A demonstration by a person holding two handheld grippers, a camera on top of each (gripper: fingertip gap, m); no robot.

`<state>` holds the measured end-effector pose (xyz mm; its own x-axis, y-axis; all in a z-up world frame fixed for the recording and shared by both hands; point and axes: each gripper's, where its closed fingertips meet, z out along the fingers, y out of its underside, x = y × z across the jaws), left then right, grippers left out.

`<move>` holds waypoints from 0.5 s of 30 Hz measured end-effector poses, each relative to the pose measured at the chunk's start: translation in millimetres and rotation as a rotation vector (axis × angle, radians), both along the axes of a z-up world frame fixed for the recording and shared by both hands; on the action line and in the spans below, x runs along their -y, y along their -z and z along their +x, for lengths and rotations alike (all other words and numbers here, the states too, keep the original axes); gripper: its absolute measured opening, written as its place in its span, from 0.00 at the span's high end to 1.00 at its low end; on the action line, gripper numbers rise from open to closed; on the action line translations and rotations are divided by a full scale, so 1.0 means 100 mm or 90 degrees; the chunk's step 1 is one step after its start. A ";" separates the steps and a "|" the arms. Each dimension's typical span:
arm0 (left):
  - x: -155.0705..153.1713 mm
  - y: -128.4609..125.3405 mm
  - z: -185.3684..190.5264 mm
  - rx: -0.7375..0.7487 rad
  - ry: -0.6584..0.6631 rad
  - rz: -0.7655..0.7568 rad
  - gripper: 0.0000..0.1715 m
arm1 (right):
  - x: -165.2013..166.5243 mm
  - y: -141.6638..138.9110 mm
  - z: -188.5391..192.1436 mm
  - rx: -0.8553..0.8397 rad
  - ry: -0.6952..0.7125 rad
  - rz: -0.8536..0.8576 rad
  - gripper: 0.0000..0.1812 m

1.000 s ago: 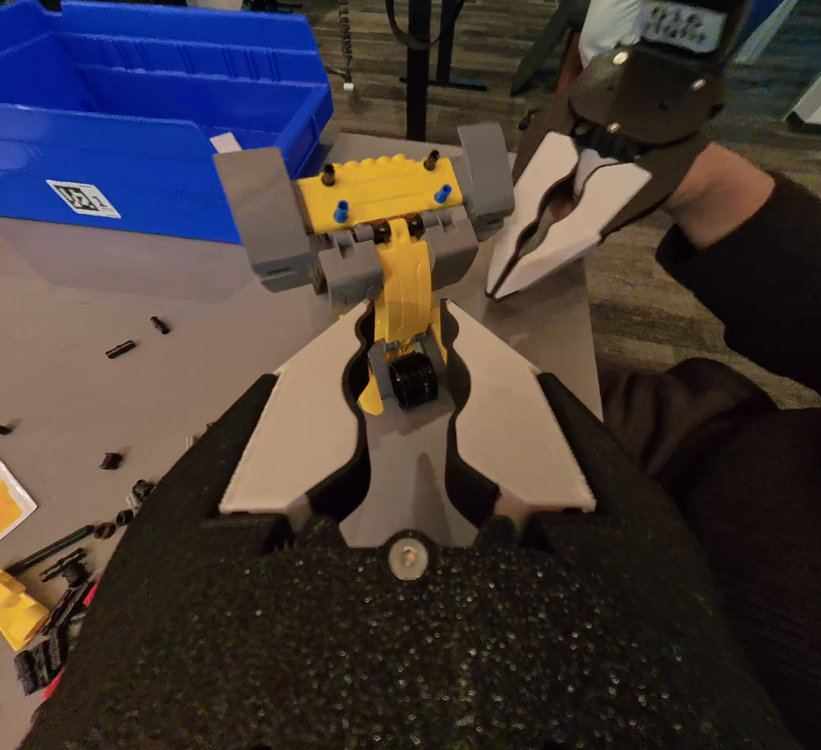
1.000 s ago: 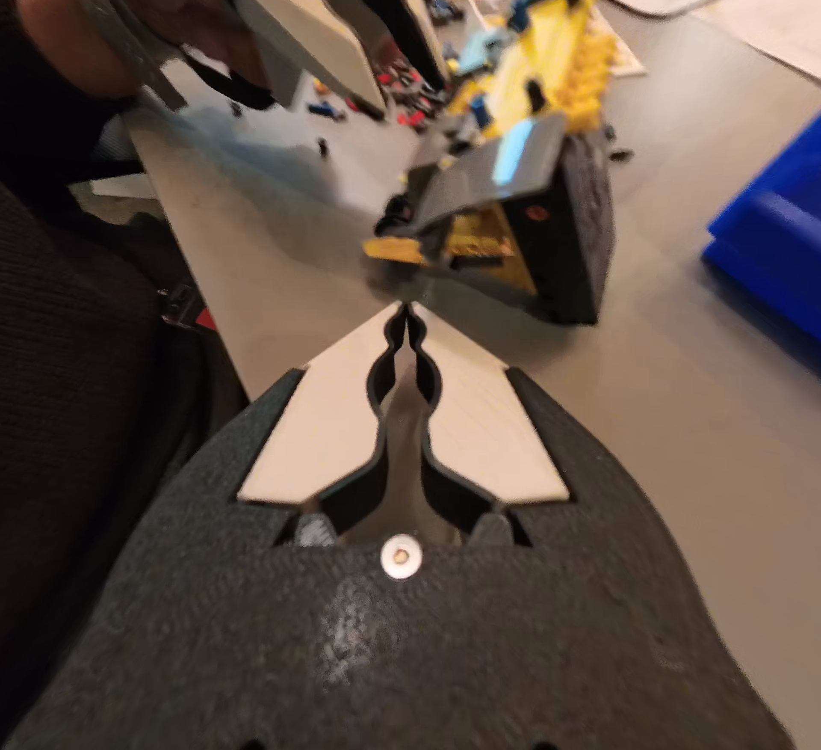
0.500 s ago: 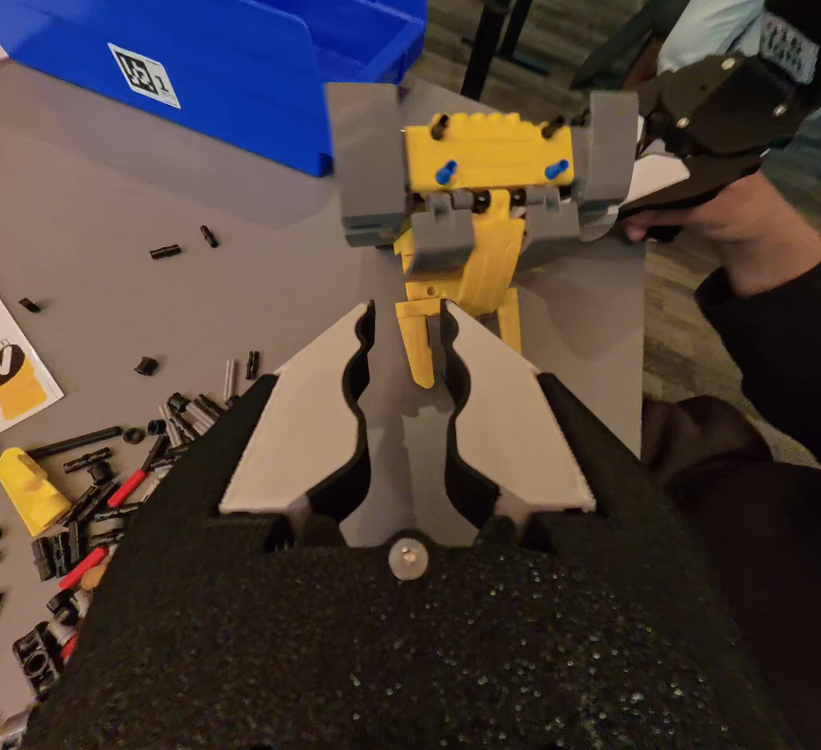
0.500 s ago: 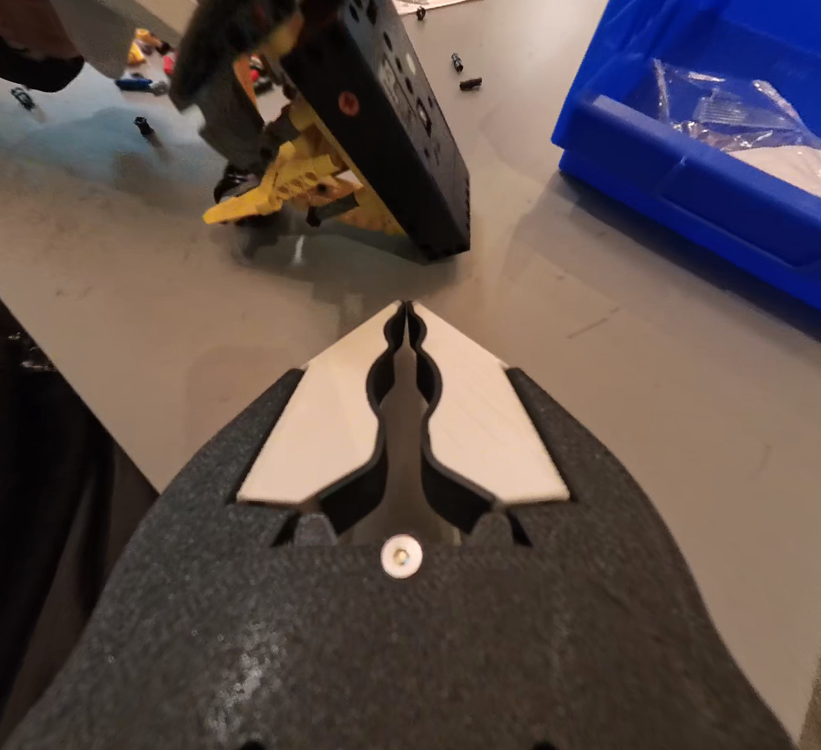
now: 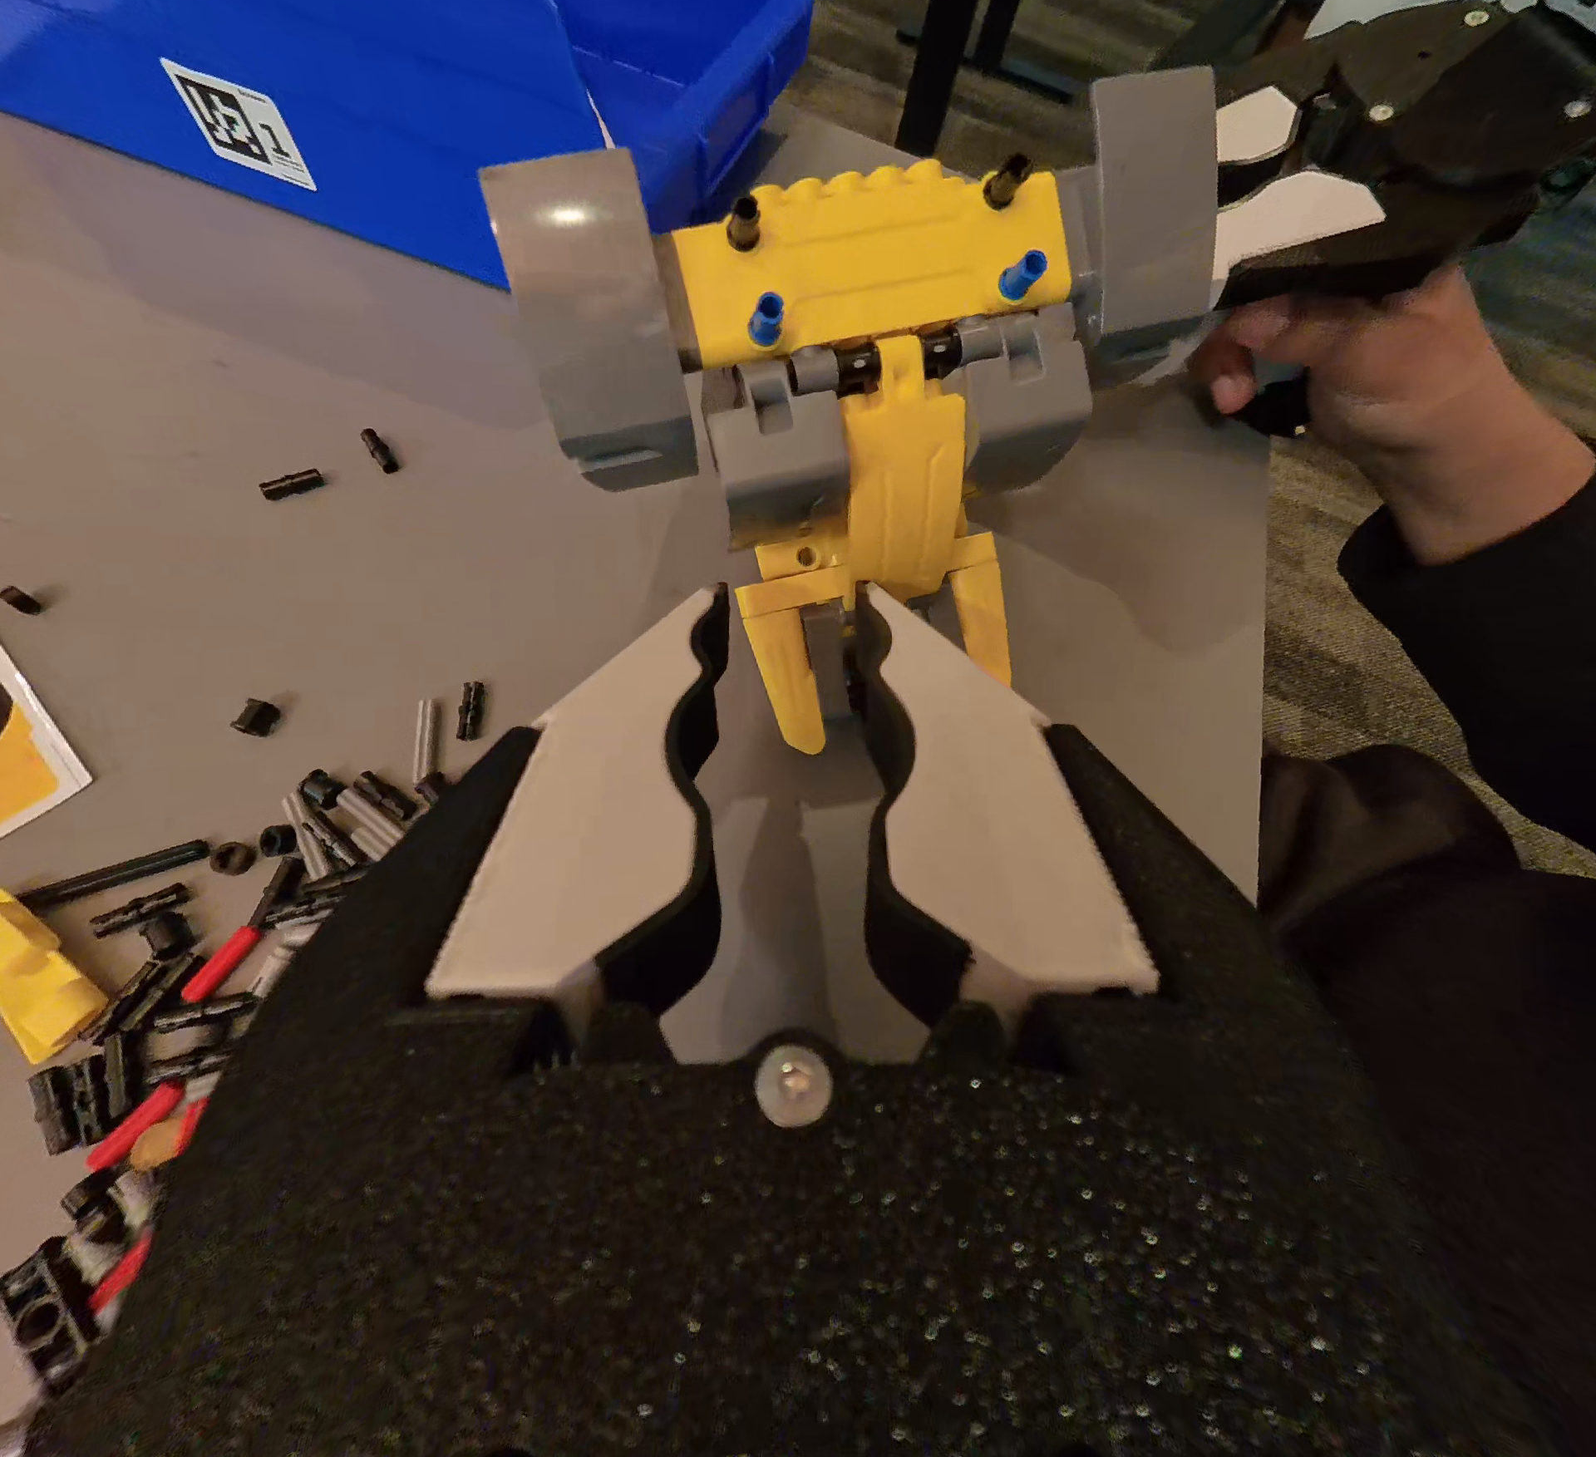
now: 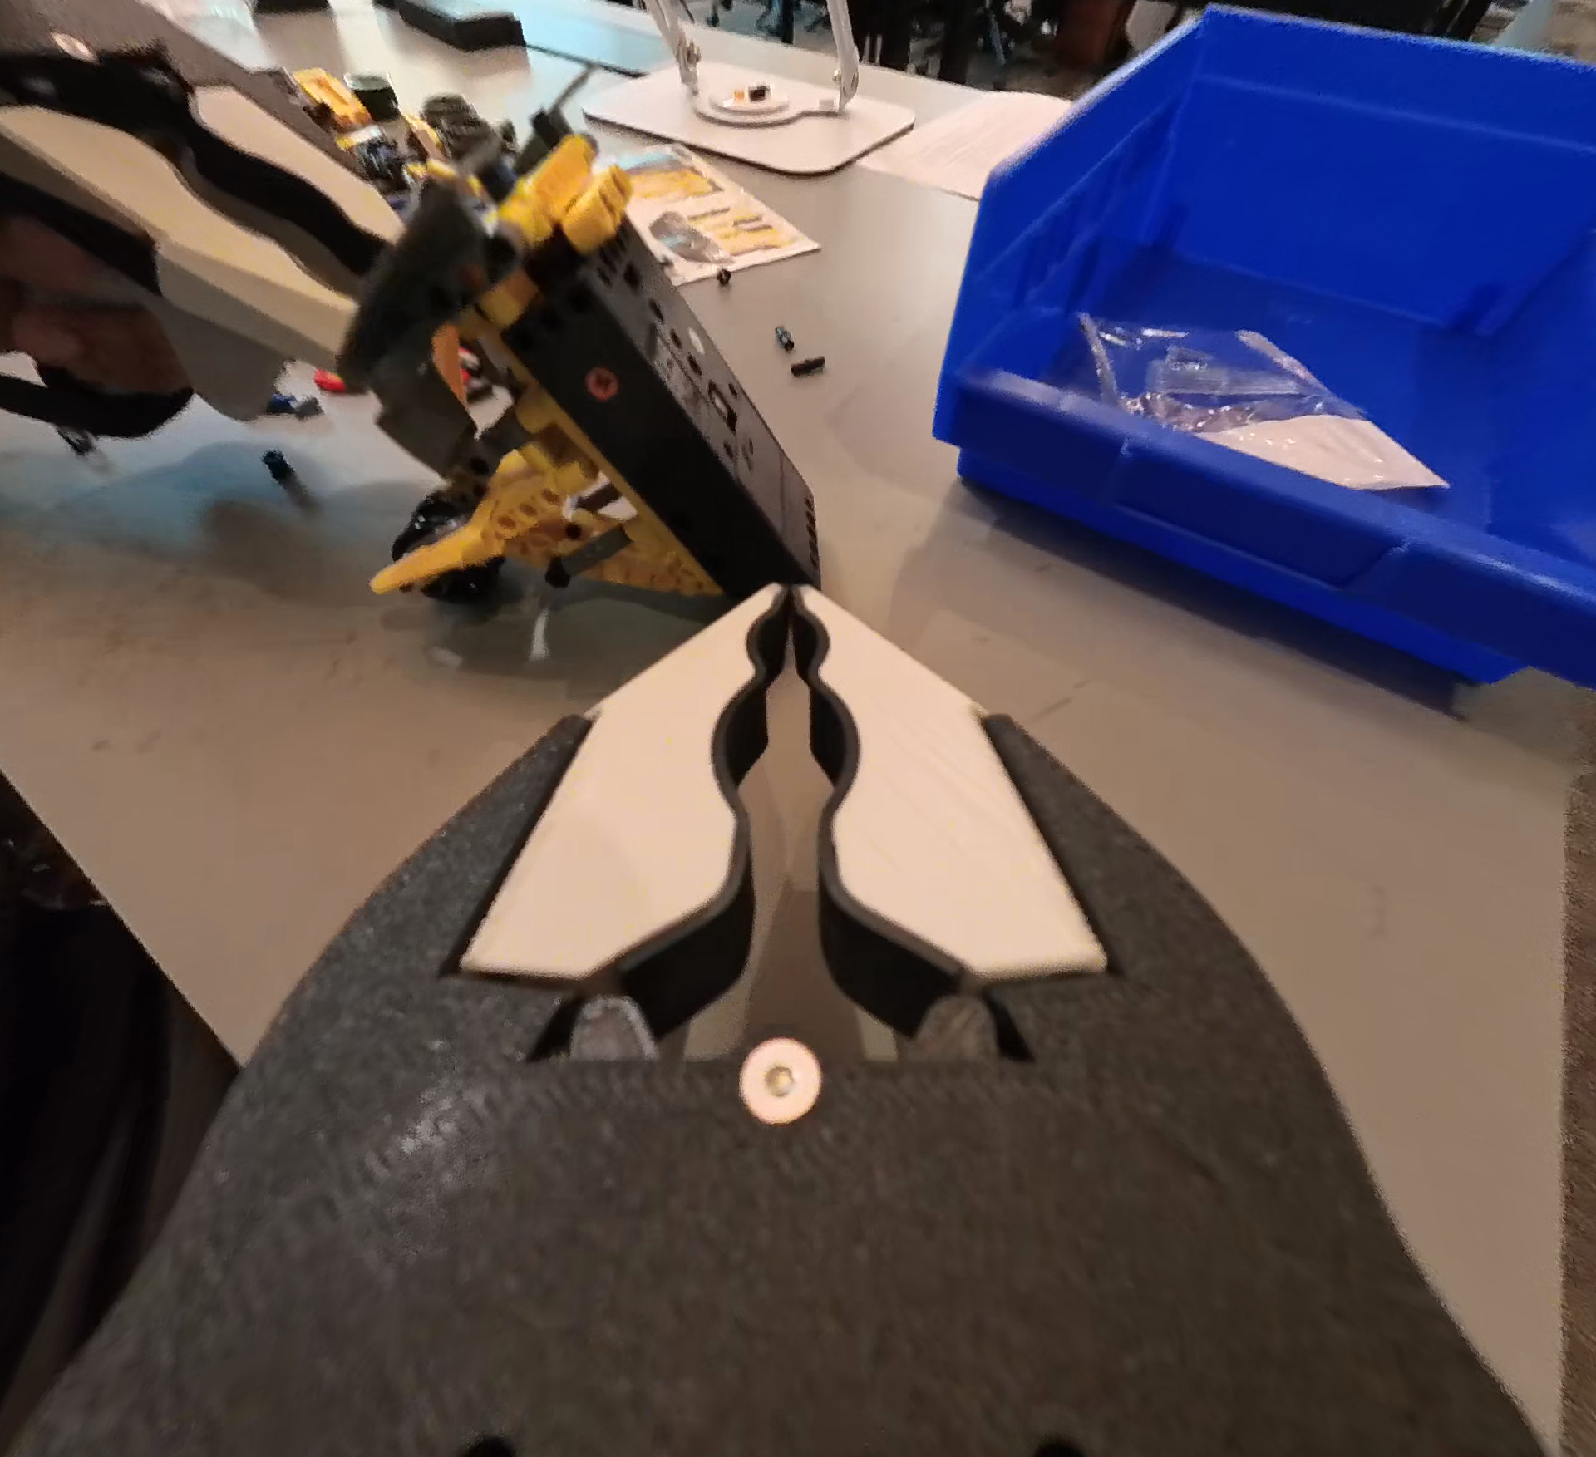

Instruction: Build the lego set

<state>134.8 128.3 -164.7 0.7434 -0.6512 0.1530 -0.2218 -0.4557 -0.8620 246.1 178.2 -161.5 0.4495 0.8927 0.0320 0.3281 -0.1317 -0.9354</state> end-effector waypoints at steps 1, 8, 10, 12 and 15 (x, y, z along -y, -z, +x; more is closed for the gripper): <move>0.00 0.00 0.01 0.007 0.002 -0.002 0.84 | 0.00 -0.03 -0.01 -0.017 -0.004 -0.001 1.00; 0.00 -0.01 0.01 0.061 -0.020 -0.007 0.83 | 0.02 -0.23 -0.02 -0.113 -0.017 -0.005 1.00; -0.03 -0.05 -0.04 0.063 -0.033 0.009 0.83 | 0.03 -0.25 -0.01 -0.130 -0.025 -0.016 1.00; -0.05 -0.10 -0.07 0.077 -0.045 0.018 0.83 | 0.03 -0.28 0.00 -0.150 -0.035 -0.027 1.00; -0.06 -0.12 -0.12 0.079 -0.054 0.022 0.83 | 0.13 -0.33 -0.01 -0.180 -0.087 -0.045 1.00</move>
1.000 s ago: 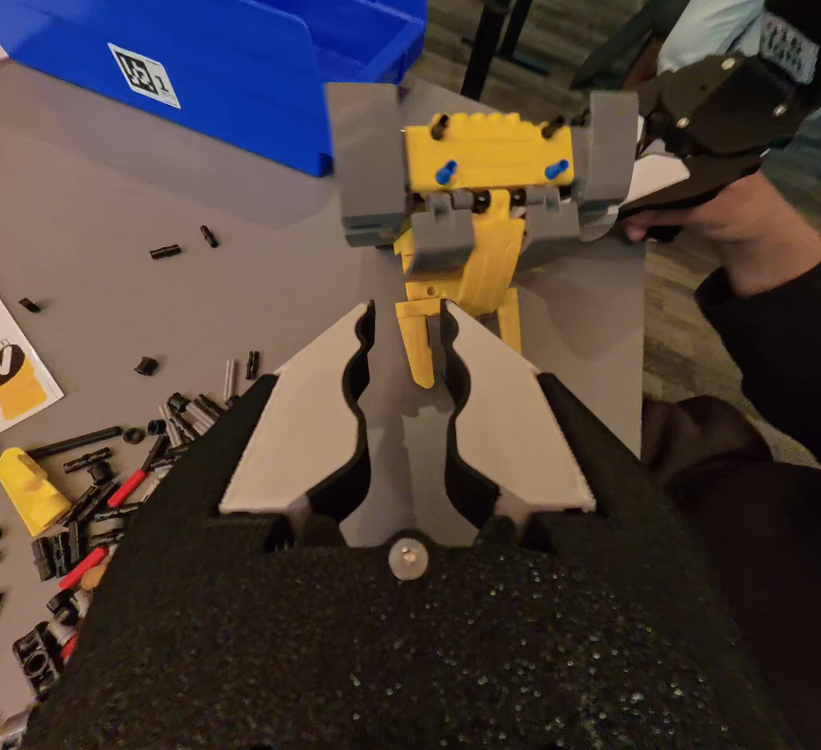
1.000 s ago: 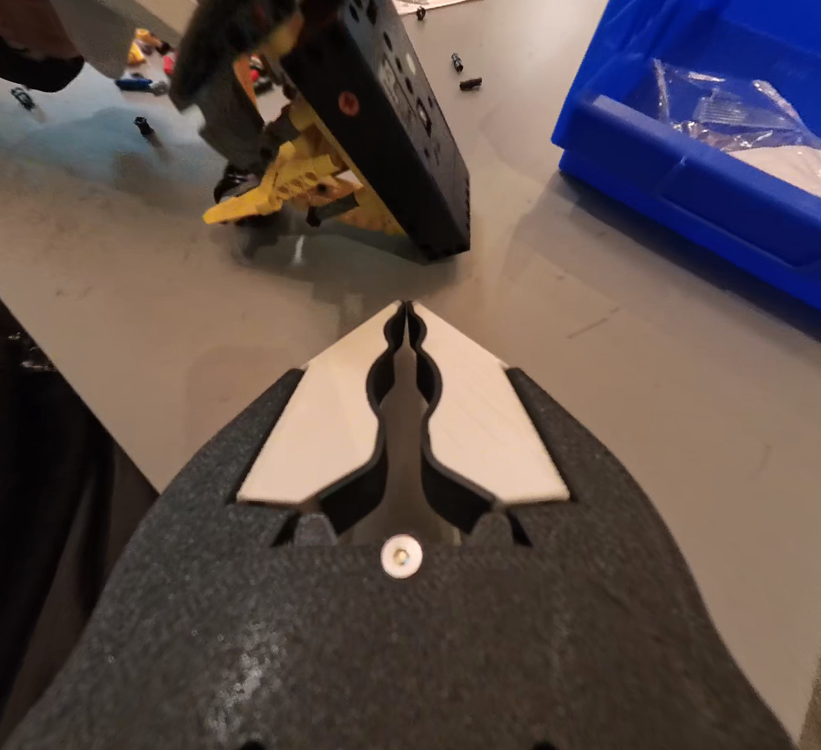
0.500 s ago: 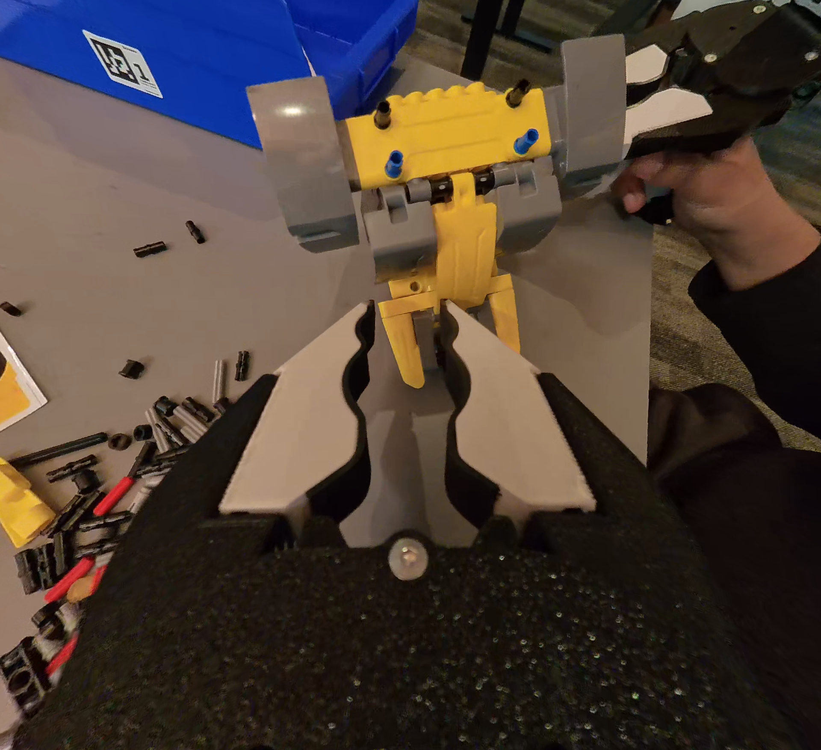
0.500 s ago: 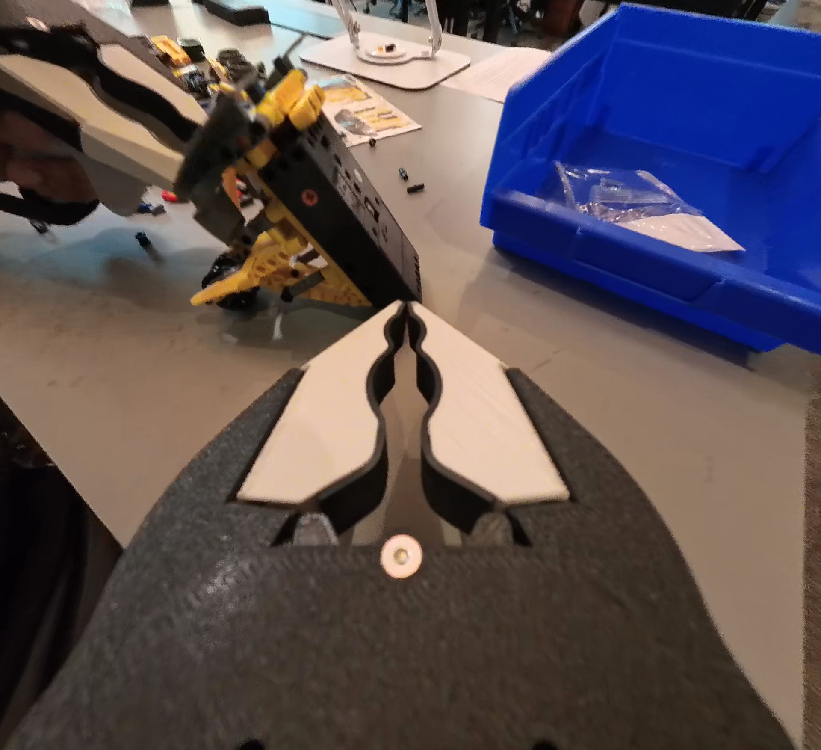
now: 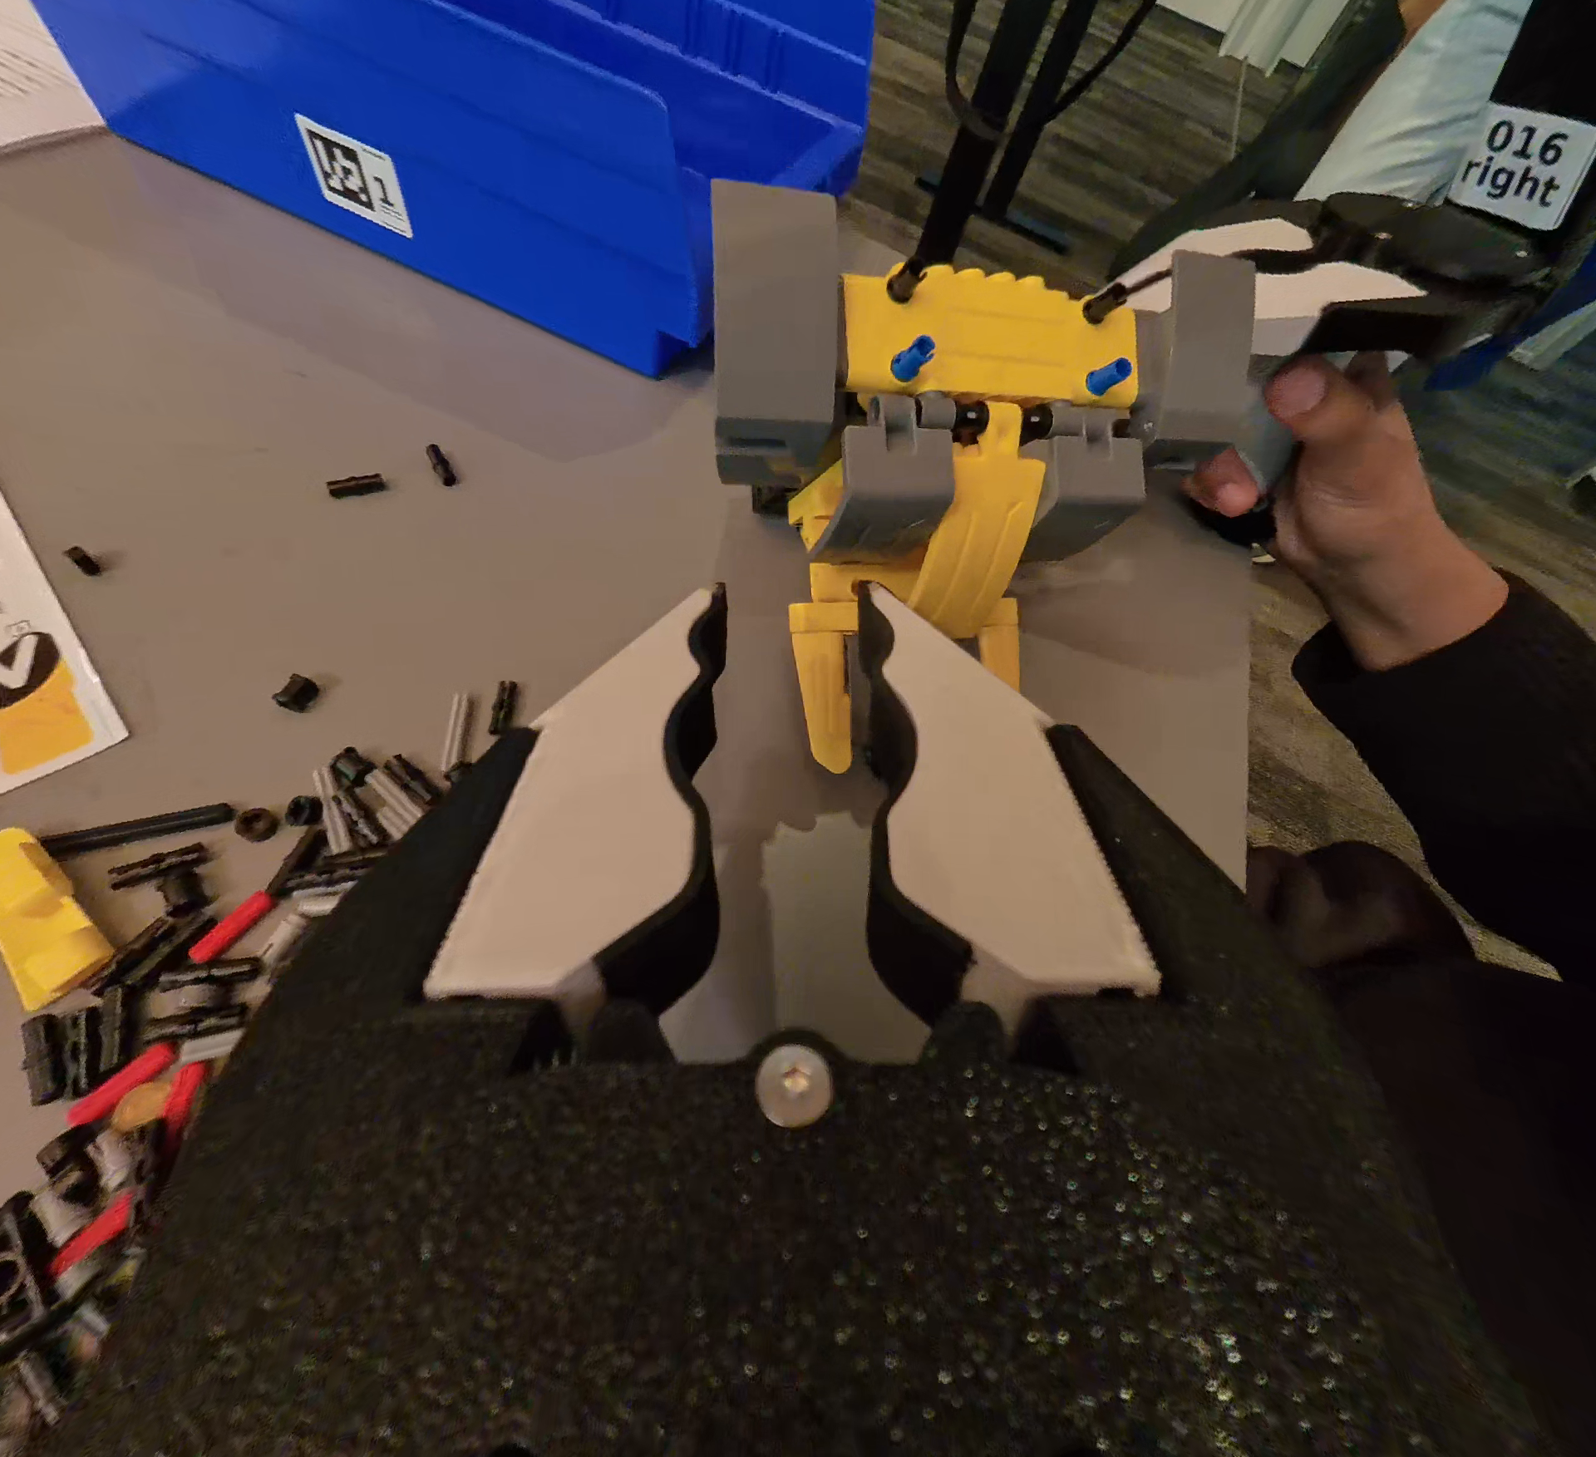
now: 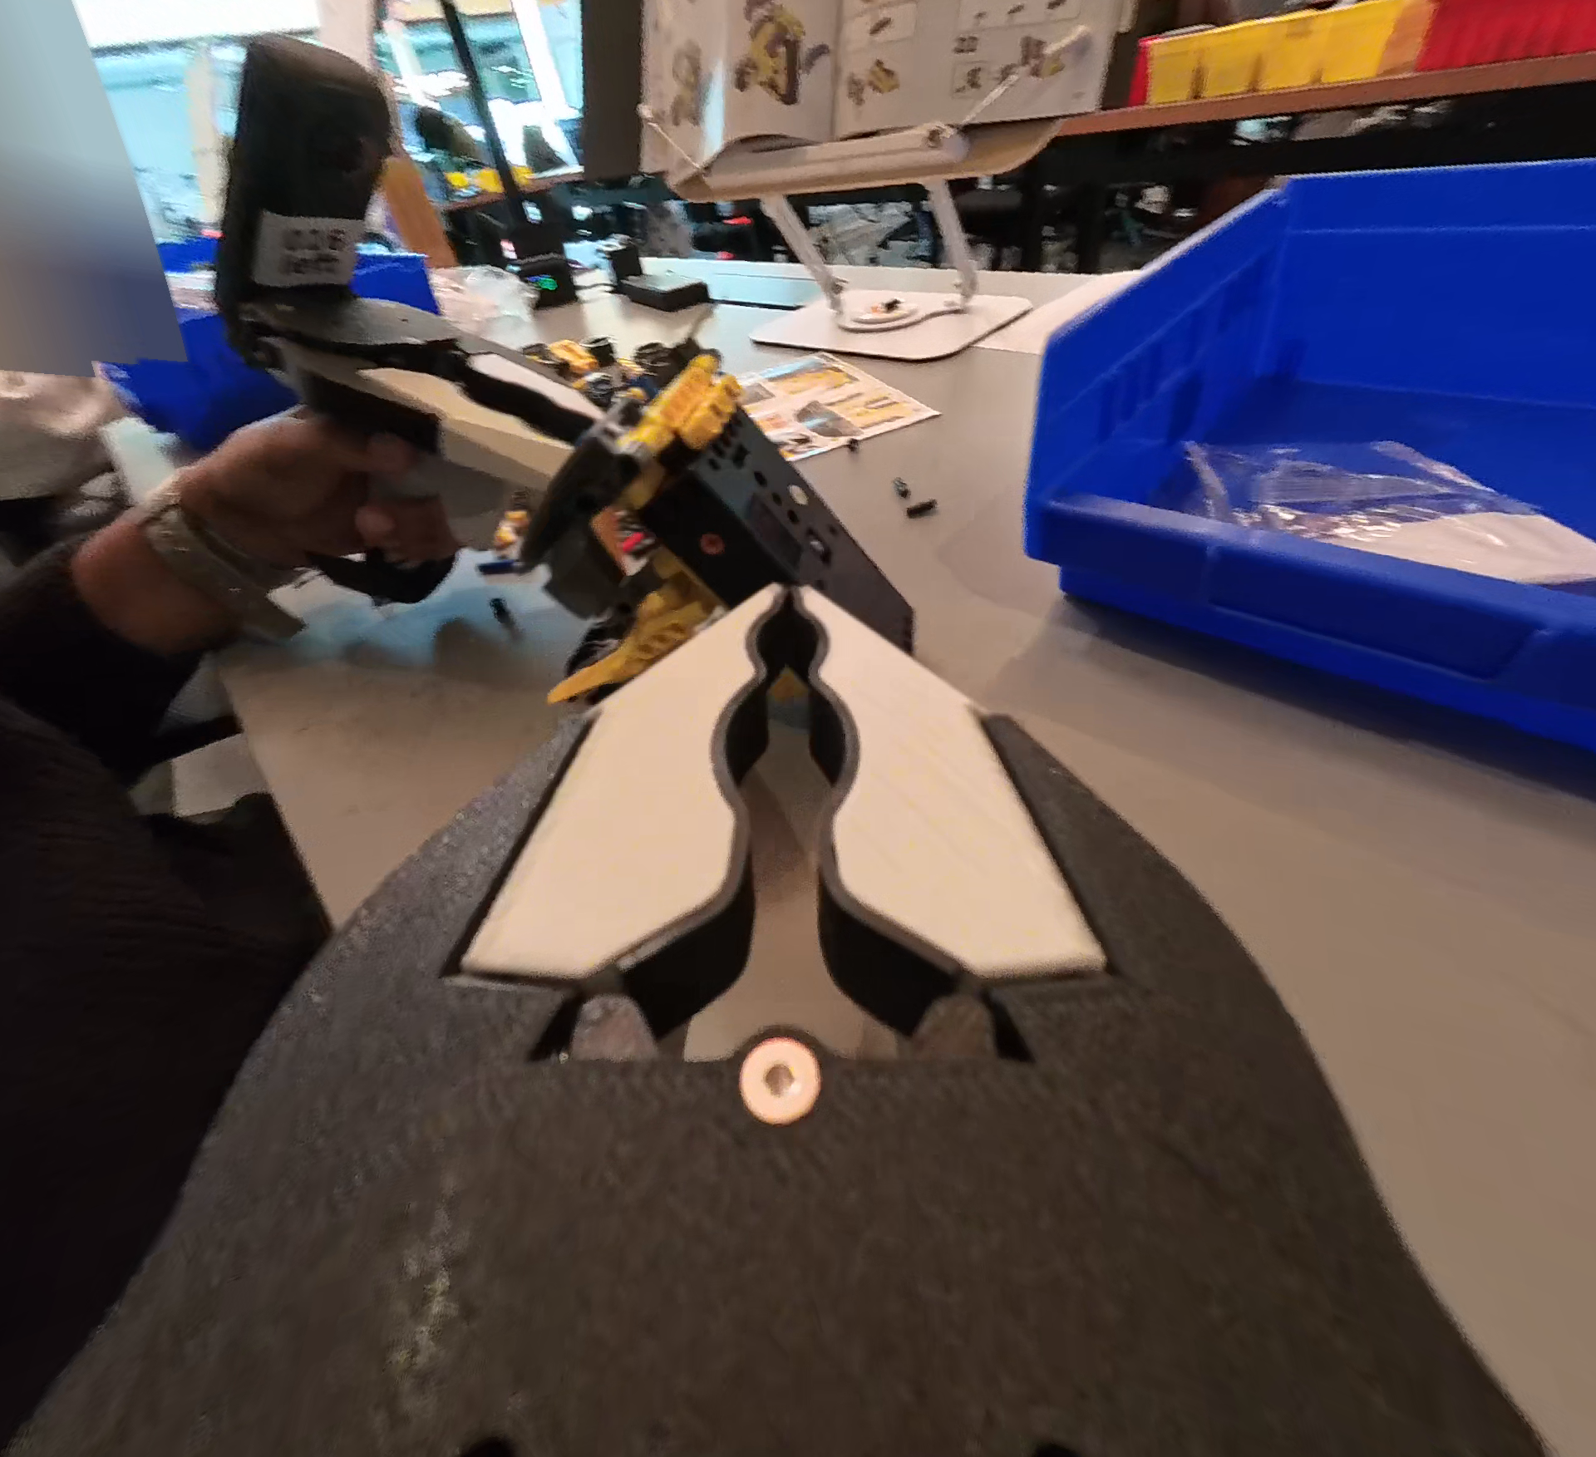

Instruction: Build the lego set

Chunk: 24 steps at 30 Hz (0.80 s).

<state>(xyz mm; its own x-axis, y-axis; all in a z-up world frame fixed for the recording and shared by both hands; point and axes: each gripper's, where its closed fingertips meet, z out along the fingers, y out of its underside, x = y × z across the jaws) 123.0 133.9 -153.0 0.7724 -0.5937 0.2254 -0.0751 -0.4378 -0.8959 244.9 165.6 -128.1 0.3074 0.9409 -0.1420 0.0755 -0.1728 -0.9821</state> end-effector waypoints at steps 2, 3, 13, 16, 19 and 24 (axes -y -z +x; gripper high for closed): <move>-0.01 0.00 -0.04 0.000 -0.009 -0.001 0.83 | 0.06 -0.02 -0.01 -0.016 -0.034 -0.011 1.00; -0.02 0.00 -0.05 0.001 -0.013 -0.001 0.83 | 0.05 -0.03 0.00 -0.023 -0.037 -0.017 1.00; -0.08 0.08 -0.15 -0.049 -0.059 0.005 0.83 | 0.01 -0.09 0.05 -0.045 -0.009 -0.004 1.00; -0.09 0.07 -0.18 -0.015 -0.068 -0.013 0.83 | 0.01 -0.05 0.02 -0.021 -0.005 0.008 1.00; -0.09 0.04 -0.20 0.025 -0.070 -0.029 0.83 | 0.01 -0.04 0.01 -0.016 -0.005 0.008 1.00; -0.08 0.01 -0.20 0.061 -0.065 -0.042 0.83 | 0.00 -0.08 0.04 -0.037 -0.002 0.003 1.00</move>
<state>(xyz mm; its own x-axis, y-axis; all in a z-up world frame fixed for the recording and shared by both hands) 103.3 142.2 -154.3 0.8016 -0.4944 0.3361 0.0569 -0.4966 -0.8661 249.0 165.7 -119.8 0.2951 0.9427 -0.1554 0.0187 -0.1683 -0.9856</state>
